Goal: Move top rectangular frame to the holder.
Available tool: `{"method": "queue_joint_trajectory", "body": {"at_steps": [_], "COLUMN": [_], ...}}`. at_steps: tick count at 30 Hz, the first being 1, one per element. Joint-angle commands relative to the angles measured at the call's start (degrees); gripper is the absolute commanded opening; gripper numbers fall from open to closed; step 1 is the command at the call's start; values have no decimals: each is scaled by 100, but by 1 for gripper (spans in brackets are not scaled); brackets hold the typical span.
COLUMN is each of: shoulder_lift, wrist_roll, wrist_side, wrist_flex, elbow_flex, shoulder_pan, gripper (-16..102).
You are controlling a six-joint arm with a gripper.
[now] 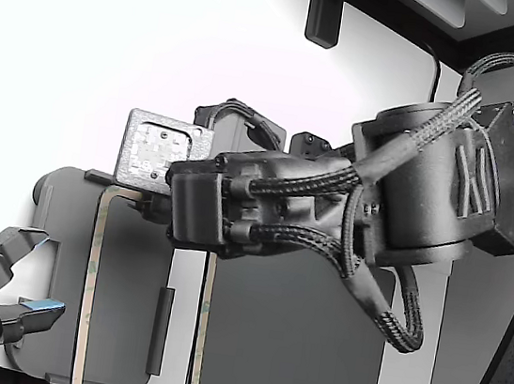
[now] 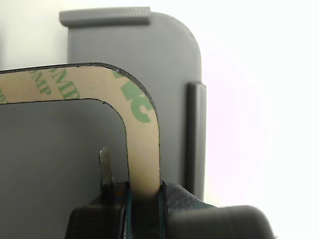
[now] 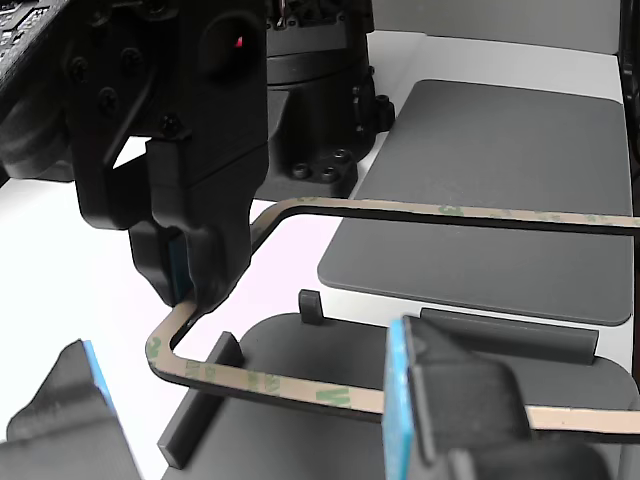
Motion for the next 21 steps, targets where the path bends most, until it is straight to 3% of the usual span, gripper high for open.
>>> {"method": "queue_joint_trajectory", "body": {"at_steps": [1, 11, 21], "shoulder_lift": [-97, -712, -835], "wrist_roll": [0, 18, -35], "wrist_side": [-44, 325, 343], "wrist_flex": [26, -141, -439], "elbow_flex": [-352, -536, -325], "shoulder_pan": [-105, -114, -114], "gripper": [-11, -11, -11]}}
